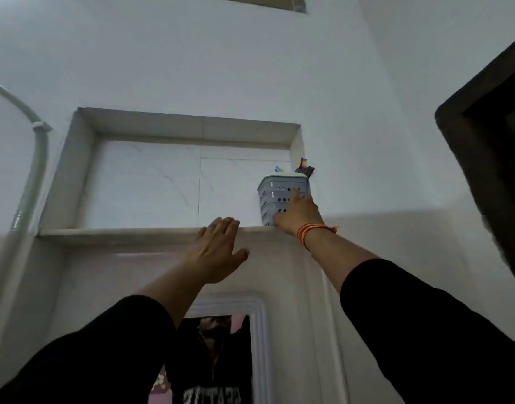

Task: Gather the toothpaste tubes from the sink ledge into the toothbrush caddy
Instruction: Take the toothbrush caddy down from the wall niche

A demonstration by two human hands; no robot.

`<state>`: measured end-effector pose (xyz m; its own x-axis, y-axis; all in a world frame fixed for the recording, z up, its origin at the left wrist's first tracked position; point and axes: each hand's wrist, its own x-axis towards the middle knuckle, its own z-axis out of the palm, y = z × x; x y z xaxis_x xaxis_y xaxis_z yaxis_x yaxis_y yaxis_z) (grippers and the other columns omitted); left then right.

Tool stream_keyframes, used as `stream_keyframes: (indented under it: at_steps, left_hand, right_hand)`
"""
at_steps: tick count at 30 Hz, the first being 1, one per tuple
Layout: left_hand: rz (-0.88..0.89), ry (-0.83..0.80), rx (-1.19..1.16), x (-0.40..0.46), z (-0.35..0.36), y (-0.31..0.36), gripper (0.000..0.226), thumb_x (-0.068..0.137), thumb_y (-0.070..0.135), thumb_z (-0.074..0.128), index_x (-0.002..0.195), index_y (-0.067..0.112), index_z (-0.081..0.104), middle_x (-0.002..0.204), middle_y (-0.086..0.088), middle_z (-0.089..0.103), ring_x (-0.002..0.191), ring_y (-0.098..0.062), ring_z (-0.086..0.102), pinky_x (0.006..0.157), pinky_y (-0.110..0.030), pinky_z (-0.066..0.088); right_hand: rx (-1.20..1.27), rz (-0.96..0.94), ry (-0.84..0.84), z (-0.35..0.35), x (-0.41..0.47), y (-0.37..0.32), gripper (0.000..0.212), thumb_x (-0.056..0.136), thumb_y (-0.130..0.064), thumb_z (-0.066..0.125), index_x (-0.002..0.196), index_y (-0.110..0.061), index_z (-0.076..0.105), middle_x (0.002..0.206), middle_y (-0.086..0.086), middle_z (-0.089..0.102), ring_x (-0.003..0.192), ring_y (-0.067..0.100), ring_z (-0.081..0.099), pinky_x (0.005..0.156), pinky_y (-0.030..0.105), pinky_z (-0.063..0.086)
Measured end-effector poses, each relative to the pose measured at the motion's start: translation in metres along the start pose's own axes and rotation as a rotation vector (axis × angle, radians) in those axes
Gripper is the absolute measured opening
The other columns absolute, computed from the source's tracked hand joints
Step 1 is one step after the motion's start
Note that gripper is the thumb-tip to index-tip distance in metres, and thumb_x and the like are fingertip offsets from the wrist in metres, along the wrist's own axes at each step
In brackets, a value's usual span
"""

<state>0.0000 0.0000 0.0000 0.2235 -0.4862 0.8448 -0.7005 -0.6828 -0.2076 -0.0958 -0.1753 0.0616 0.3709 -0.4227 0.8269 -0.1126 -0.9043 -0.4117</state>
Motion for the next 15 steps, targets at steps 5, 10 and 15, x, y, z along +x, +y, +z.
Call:
stream_keyframes:
  at_steps: [5,10,15]
  left_hand:
    - [-0.006,0.153,-0.008,-0.004,0.042,-0.015,0.084,0.091,0.065,0.035,0.160,0.021,0.015,0.165,0.001,0.021,0.156,-0.019,0.010,0.127,-0.042,0.005]
    - [0.031,0.206,-0.052,-0.001,0.046,-0.021,0.077,0.094,0.060,0.042,0.158,0.025,0.018,0.163,0.005,0.024,0.154,-0.015,0.011,0.127,-0.040,0.003]
    - [0.042,0.208,-0.099,0.000,0.044,-0.024,0.079,0.091,0.061,0.040,0.158,0.025,0.021,0.163,0.005,0.025,0.154,-0.016,0.012,0.126,-0.040,0.004]
  right_hand:
    - [-0.127,-0.021,0.252,0.035,0.008,-0.006,0.067,0.080,-0.046,0.062,0.137,-0.022,0.037,0.142,0.021,0.027,0.125,0.041,0.037,0.099,0.052,0.045]
    - [0.002,0.032,0.316,0.038,0.027,-0.012,0.095,0.062,-0.062,0.073,0.134,-0.018,0.031,0.131,0.017,0.037,0.116,0.036,0.045,0.092,0.045,0.047]
    - [0.234,0.215,0.231,0.042,0.039,-0.024,0.127,0.045,-0.061,0.081,0.143,-0.010,0.018,0.133,0.018,0.042,0.116,0.036,0.052,0.094,0.043,0.049]
